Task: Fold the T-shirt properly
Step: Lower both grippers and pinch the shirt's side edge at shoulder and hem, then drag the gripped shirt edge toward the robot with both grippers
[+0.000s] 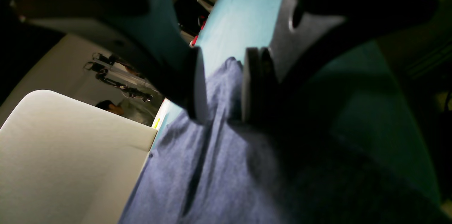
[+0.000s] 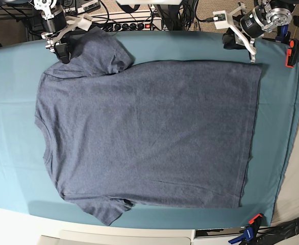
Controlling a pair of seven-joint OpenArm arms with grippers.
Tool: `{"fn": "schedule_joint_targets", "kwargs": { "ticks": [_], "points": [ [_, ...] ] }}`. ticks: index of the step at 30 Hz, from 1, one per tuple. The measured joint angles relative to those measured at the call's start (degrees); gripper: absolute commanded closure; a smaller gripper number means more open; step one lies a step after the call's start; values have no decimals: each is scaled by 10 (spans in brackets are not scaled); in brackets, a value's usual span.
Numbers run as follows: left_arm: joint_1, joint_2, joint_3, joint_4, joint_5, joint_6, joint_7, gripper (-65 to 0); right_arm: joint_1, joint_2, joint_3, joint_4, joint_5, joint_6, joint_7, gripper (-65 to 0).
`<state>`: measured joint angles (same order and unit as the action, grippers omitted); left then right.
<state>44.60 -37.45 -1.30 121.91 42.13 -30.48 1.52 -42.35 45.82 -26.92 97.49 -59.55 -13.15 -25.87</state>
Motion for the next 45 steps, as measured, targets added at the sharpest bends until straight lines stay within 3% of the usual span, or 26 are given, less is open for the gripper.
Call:
{"fn": "schedule_joint_targets", "kwargs": {
  "ticks": [2, 4, 7, 10, 13, 19, 27, 34, 37, 40, 42, 45],
  "points": [
    [0, 0, 0, 0, 0, 0, 0, -130, 1, 0, -1, -1, 9, 17, 2, 0],
    [0, 0, 0, 0, 0, 0, 0, -140, 1, -1, -2, -2, 10, 19, 2, 0],
    [0, 0, 0, 0, -11, 3, 23, -233, 1, -1, -2, -2, 10, 18, 2, 0],
    [0, 0, 0, 0, -39, 68, 56, -287, 1, -1, -2, -2, 10, 18, 3, 0],
    [-5, 0, 0, 0, -36, 96, 66, -286, 1, -1, -2, -2, 10, 18, 4, 0],
    [-4, 0, 0, -33, -15, 101, 66, -286, 1, -1, -2, -2, 10, 18, 5, 0],
    [-40, -11, 49, -143, 71, 236, 79, -286, 1, -1, -2, -3, 10, 17, 6, 0],
    [-80, -12, 97, -165, 79, 259, 101, -285, 1, -1, -2, -3, 10, 18, 6, 0],
    [-83, -12, 104, -165, 82, 260, 101, -195, 1, -1, -2, -3, 10, 18, 6, 0],
    [-83, -12, 108, -169, 77, 248, 101, 0, 1, -1, -2, -3, 9, 13, 8, 0],
    [-82, -12, 110, -169, 63, 249, 101, 0, 1, -1, -2, -5, 3, -2, 12, 0],
    [-82, -12, 110, -169, 49, 251, 101, 0, -1, -1, -5, -9, 4, -51, 31, 0]
  ]
}}
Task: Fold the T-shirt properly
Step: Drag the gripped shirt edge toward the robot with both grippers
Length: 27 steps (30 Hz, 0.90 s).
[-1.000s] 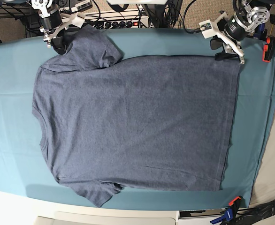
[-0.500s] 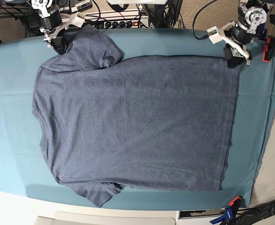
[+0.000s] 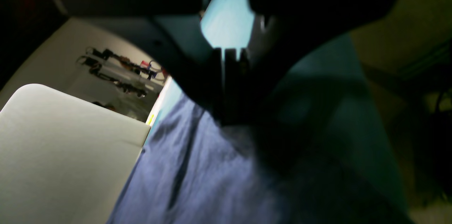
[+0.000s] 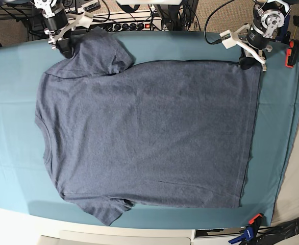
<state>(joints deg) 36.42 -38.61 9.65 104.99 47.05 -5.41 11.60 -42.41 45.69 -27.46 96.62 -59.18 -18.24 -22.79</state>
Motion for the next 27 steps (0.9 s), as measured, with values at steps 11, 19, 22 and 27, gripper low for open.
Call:
{"fn": "schedule_joint_targets", "kwargs": {
  "ticks": [11, 19, 22, 27],
  "points": [
    [2, 0, 2, 15, -55, 13, 7, 0, -3, -2, -3, -2, -10, -37, -19, 0],
    [19, -33, 4, 26, -73, 13, 34, 0, -8, -2, -2, -1, -25, -38, -58, 0],
    [43, -54, 4, 45, -75, 6, 43, 0, -29, 0, -1, -1, -45, -41, -66, 0],
    [63, -62, 4, 79, -115, -3, 67, 0, -60, 0, 0, -1, -49, -43, -72, 0]
  ]
}}
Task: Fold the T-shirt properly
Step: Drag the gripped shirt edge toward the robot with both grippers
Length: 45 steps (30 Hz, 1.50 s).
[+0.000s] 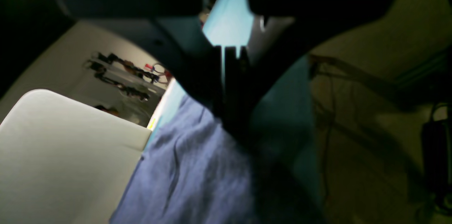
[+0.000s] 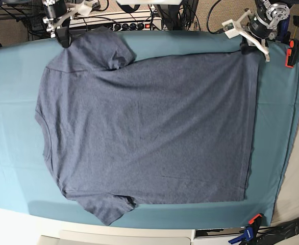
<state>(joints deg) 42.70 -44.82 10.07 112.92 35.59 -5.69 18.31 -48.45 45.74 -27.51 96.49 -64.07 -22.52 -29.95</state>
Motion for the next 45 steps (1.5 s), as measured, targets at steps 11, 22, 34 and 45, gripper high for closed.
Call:
{"fn": "schedule_joint_targets", "kwargs": {
  "ticks": [11, 22, 34, 45],
  "points": [
    [0, -3, 0, 11, -8, -1, 28, 0, -70, 1, 5, 0, -36, -13, -28, 0],
    [34, -3, 0, 49, -12, -1, 51, 0, -132, 1, 74, 2, -60, -32, -28, 0],
    [72, -3, 0, 86, -12, -1, 79, 0, -172, 1, 75, 2, -77, -51, -31, 0],
    [103, -3, 0, 101, -12, 0, 94, 0, -209, 1, 75, 2, -105, -77, -45, 0]
  ]
}}
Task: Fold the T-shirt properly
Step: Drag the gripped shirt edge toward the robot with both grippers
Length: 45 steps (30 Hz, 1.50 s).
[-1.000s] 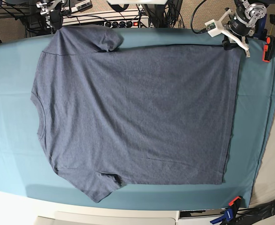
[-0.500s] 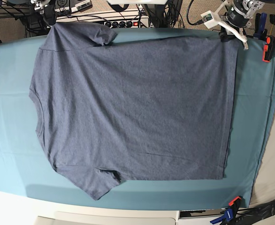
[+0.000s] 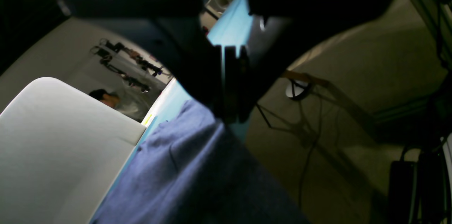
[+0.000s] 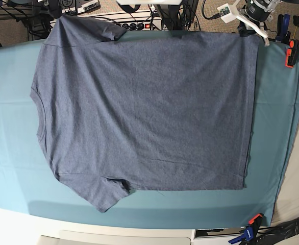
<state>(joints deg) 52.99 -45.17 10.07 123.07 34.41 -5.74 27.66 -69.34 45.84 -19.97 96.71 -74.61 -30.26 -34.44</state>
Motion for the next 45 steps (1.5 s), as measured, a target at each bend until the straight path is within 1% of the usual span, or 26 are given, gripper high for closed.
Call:
{"fn": "schedule_joint_targets", "kwargs": {
  "ticks": [3, 7, 13, 14, 16, 17, 18, 20, 22, 23, 24, 26, 27, 28, 30, 32, 34, 37, 38, 40, 42, 43, 44, 45],
  "points": [
    [0, -1, 0, 0, 0, 0, 5, 0, -12, 0, 0, 0, -17, -2, -14, 0],
    [17, -1, 0, 4, 0, 3, 15, 0, -31, -2, 0, 0, -28, -9, -17, 0],
    [33, -1, 0, 14, 0, 3, 15, 0, -38, -1, 0, 0, -31, -13, -20, 0],
    [33, -1, 0, 15, 0, 14, 14, 0, -38, -1, 0, 0, -36, -29, -19, 0],
    [33, -1, 0, 16, 0, 38, 14, 0, -33, -1, 0, 0, -65, -79, -29, 0],
    [33, -1, 0, 16, 0, 43, 14, 0, -28, -2, 0, 0, -80, -89, -41, 0],
    [32, -1, 0, 16, 0, 42, 14, 0, -21, -1, 0, 0, -90, -89, -52, 0],
    [32, -1, 0, 16, 0, 42, 15, 0, -5, -2, 0, 0, -89, -87, -61, 0],
    [32, -1, 0, 16, 0, 42, 15, 0, 13, -2, 0, 0, -80, -87, -61, -86],
    [32, -1, 0, 16, 0, 42, 15, 0, 20, -1, 0, 0, -74, -87, -61, -115],
    [32, -1, 0, 16, 0, 42, 15, 0, 24, -1, 0, 0, -67, -88, -60, -131],
    [32, -1, 0, 16, 0, 42, 15, 0, 27, -1, 0, 0, -53, -88, -58, -134],
    [32, -1, 0, 16, 0, 42, 15, 0, 26, -1, 0, 0, -42, -87, -58, -142],
    [32, -1, 0, 16, 0, 42, 15, 0, 26, -1, 0, 0, -24, -80, -59, -150],
    [30, -1, 0, 16, 0, 40, 15, 0, 27, -1, 0, 1, -1, -54, -69, -157],
    [23, -1, 0, 16, 0, 39, 15, 0, 27, -1, 0, 0, 21, -21, -87, -157],
    [15, -1, 0, 16, 0, 38, 15, 0, 27, -1, 0, 0, 43, 5, -91, -157],
    [3, -1, 0, 16, -2, 38, 15, 0, 27, -1, 0, 0, 38, 5, -90, -157],
    [0, -1, 0, 16, -2, 38, 15, 0, 27, -1, 0, 0, 30, 0, -91, -157],
    [-3, -1, 0, 16, -2, 38, 15, 0, 27, -1, 0, 0, 26, -21, -93, -157],
    [-3, -1, 0, 16, -2, 38, 15, 0, 27, -1, 0, 0, 33, -23, -96, -162],
    [-3, -1, 0, 16, -2, 38, 15, 0, 27, -1, 0, 0, 43, -22, -95, -185],
    [-3, -1, 0, 16, -2, 38, 15, 0, 27, -1, 0, 0, 48, -11, -95, -211],
    [-3, -1, 0, 16, -2, 38, 15, 0, 27, -2, 0, 0, 60, 9, -88, -238]
  ]
}}
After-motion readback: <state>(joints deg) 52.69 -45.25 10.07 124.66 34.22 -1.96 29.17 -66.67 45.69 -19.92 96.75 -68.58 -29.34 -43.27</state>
